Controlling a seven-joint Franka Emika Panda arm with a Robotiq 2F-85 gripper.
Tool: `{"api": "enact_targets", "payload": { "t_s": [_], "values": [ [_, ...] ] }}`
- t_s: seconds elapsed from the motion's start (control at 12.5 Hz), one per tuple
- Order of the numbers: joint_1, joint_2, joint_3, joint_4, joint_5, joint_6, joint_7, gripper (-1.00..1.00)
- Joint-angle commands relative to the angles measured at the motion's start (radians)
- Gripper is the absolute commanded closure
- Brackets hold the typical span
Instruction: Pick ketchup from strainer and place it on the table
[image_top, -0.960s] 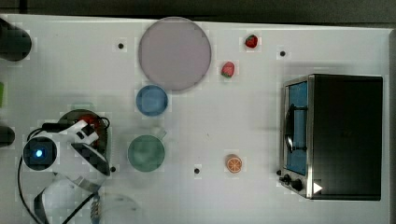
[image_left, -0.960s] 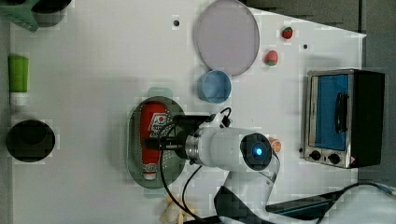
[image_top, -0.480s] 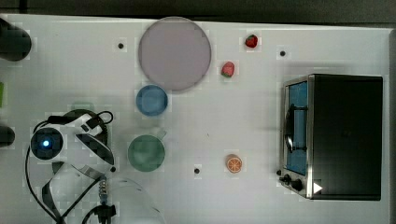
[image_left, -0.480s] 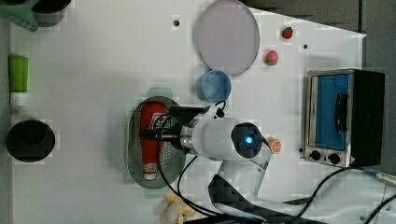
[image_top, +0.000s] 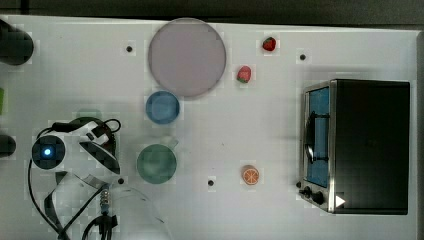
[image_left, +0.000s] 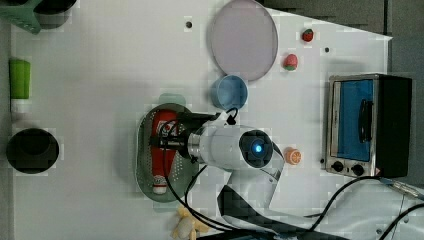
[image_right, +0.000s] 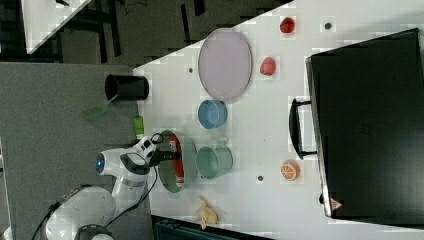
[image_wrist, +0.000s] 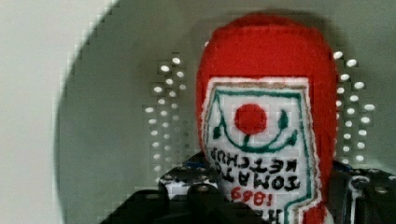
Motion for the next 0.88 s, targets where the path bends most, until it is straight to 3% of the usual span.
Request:
{"api": "enact_targets", "payload": {
  "t_s": [0.08,0.32,0.64,0.88],
  "values": [
    [0.013,-0.107,0.04,0.006,0.009,-0.022,0.04,-0.19],
    [-0.008,-0.235,0.08,0.015,0.107,-0.164,0.04,-0.19],
    [-0.055,-0.404,0.089,0.071,0.342,-0.32,-0.003,-0.19],
    [-0.122,-0.465,0.041,0.165,0.377,-0.493,-0.185,-0.19]
  ]
}}
